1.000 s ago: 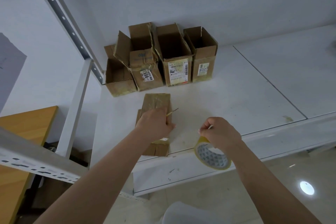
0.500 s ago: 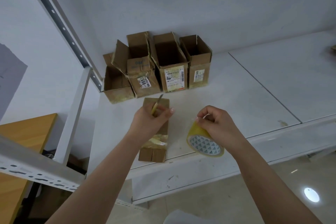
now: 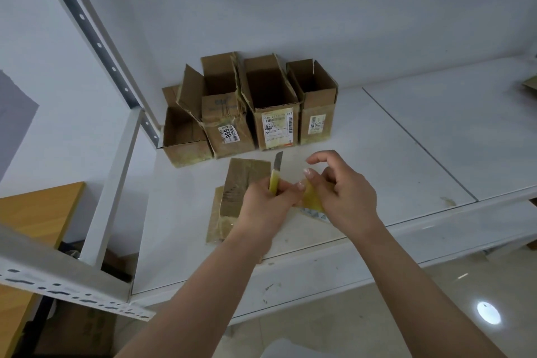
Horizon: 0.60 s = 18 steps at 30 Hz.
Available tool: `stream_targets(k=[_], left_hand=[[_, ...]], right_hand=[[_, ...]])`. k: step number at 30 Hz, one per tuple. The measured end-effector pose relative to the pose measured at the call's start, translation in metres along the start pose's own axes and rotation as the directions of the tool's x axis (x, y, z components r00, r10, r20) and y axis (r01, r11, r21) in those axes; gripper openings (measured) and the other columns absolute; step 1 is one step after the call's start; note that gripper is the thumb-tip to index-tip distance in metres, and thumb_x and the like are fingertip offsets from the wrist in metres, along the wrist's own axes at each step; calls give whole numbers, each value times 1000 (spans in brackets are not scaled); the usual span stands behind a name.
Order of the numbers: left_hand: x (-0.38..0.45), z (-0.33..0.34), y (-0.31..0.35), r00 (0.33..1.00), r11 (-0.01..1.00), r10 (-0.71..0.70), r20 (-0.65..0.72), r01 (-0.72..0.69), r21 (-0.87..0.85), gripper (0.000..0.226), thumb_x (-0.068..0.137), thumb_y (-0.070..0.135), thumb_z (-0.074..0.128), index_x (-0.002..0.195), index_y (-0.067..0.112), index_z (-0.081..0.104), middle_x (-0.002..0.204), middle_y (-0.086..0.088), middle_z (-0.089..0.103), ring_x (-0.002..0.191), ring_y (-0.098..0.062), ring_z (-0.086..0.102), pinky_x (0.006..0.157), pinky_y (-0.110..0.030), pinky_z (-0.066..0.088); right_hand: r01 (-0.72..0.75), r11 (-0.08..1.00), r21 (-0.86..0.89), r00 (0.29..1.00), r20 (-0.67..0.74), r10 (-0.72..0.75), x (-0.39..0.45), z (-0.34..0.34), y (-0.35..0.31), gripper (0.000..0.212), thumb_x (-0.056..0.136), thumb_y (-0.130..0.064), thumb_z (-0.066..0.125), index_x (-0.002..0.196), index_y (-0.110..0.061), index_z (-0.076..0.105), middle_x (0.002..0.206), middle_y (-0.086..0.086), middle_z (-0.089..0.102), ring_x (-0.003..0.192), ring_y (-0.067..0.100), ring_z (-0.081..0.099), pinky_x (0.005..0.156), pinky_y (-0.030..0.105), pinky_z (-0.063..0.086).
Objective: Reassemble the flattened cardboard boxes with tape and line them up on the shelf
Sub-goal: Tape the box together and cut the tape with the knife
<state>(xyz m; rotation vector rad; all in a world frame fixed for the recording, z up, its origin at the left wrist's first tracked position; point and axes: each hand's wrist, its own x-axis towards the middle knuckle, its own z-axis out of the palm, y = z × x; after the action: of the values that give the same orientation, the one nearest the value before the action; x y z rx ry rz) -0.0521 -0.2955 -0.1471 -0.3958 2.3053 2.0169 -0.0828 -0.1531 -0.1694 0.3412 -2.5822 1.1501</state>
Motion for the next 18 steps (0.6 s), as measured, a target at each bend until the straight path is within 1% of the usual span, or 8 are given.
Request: stream_targets(k=[5, 8, 10, 12, 14, 15, 16, 18], left_hand=[[-5, 1, 1, 996, 995, -82, 21, 84, -62, 25, 89, 21, 71, 70, 7, 65, 49, 12, 57, 39, 0, 44, 46, -13, 34], [-6, -11, 4, 991, 996, -89, 97, 88, 7, 19, 90, 26, 70, 85, 9, 75, 50, 14, 60, 39, 0, 39, 44, -13, 31], [-5, -24, 5, 990, 997, -70, 122, 64, 50, 20, 91, 32, 68, 89, 14, 77, 49, 16, 57, 39, 0, 37, 43, -12, 31], [-2, -43, 5, 1000, 996, -10, 25, 8, 84, 24, 92, 38, 65, 81, 21, 78, 44, 17, 52, 39, 0, 43, 44, -11, 36], [6, -69, 2, 982, 990, 80, -173, -58, 131, 28, 96, 37, 58, 76, 30, 76, 59, 15, 67, 58, -7, 61, 60, -23, 49], [10, -83, -2, 958, 981, 113, -263, -66, 182, 28, 98, 34, 54, 79, 31, 74, 71, 13, 72, 70, -11, 64, 69, -28, 49], [15, -97, -9, 936, 961, 137, -325, -46, 273, 26, 100, 32, 49, 87, 30, 71, 79, 10, 73, 79, -15, 63, 74, -32, 46], [23, -121, -33, 920, 868, 132, -370, 73, 491, 26, 101, 24, 42, 112, 17, 65, 98, -1, 68, 90, -25, 60, 78, -34, 43]], right_hand=[[18, 998, -56, 997, -75, -22, 1, 8, 0, 16, 97, -35, 53, 111, -28, 56, 56, -11, 48, 50, 5, 47, 49, 24, 35], [2, 992, -127, 995, -99, -15, 5, 12, 3, 14, 97, -31, 53, 110, -26, 56, 60, -11, 51, 48, 4, 46, 48, 22, 31], [-17, 981, -192, 994, -111, -4, 7, 16, 7, 12, 98, -31, 50, 109, -26, 55, 63, -11, 53, 48, 11, 48, 48, 21, 30], [-58, 970, -238, 989, -143, 24, 10, 17, 14, 9, 99, -31, 49, 106, -27, 55, 66, -12, 56, 50, 17, 51, 48, 21, 29], [-84, 956, -281, 982, -186, 32, 13, 17, 22, 10, 99, -28, 51, 106, -24, 57, 69, -11, 60, 51, 22, 54, 49, 22, 32], [-74, 948, -308, 979, -202, 10, 13, 17, 27, 10, 97, -24, 55, 105, -21, 59, 69, -6, 63, 51, 25, 55, 49, 24, 34], [-49, 943, -330, 977, -211, -23, 13, 18, 31, 10, 95, -19, 59, 104, -16, 62, 68, -1, 65, 52, 28, 56, 51, 27, 37], [20, 946, -324, 975, -203, -90, 7, 26, 38, 10, 88, -6, 68, 98, -9, 65, 66, 5, 66, 53, 32, 57, 56, 32, 41]])
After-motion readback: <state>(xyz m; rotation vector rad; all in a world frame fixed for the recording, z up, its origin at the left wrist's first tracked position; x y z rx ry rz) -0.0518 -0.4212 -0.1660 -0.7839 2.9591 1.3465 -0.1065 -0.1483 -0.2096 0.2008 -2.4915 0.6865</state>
